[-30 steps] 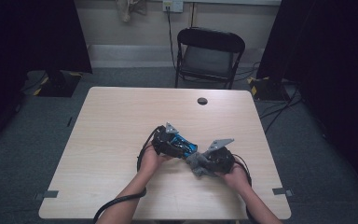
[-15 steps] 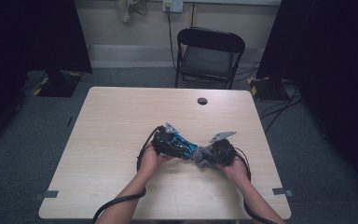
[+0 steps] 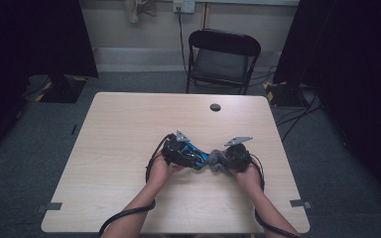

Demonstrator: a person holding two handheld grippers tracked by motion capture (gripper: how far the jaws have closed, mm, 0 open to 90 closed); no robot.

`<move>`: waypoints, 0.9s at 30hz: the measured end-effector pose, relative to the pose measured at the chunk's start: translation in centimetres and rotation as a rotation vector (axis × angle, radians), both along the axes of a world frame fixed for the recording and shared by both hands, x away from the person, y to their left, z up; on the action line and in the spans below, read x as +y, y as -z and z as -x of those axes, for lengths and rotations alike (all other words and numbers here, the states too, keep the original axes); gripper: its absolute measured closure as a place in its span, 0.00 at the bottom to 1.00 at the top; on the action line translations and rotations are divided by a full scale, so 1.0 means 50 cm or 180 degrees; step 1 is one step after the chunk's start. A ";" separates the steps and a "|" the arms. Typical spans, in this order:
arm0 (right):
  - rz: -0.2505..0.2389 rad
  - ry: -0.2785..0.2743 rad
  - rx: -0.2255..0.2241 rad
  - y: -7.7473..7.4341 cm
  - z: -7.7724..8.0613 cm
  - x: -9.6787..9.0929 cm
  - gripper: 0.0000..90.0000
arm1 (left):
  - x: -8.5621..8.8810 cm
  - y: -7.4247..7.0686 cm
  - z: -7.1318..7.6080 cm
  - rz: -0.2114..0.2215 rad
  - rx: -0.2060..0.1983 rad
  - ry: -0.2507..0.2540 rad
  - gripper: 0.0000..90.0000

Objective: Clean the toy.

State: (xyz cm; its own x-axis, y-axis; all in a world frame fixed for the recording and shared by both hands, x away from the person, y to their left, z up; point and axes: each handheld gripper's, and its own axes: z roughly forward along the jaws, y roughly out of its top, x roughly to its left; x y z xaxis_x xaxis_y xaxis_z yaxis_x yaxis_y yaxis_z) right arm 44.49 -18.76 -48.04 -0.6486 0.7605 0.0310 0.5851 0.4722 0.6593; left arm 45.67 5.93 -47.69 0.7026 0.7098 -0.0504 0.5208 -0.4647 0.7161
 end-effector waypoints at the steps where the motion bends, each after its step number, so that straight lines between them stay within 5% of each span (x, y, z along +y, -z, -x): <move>1: 0.0001 0.0039 -0.0009 0.000 -0.002 0.001 0.83 | 0.000 0.000 0.000 -0.0002 0.0001 0.0003 0.16; 14: -0.0006 0.0228 -0.0135 -0.003 -0.016 -0.007 0.83 | 0.000 0.000 0.002 -0.0002 -0.0002 -0.0011 0.16; 27: -0.0095 0.0059 -0.0186 -0.036 0.016 -0.046 0.83 | 0.001 0.000 0.003 0.0002 -0.0012 -0.0018 0.17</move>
State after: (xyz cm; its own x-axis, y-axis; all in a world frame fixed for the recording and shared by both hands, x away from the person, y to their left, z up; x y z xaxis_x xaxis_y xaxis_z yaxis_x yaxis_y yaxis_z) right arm 43.71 -21.04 -46.26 -0.6358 0.7717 0.0163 0.5536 0.4412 0.7063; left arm 45.54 5.96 -47.70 0.6987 0.7138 -0.0483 0.5208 -0.4611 0.7184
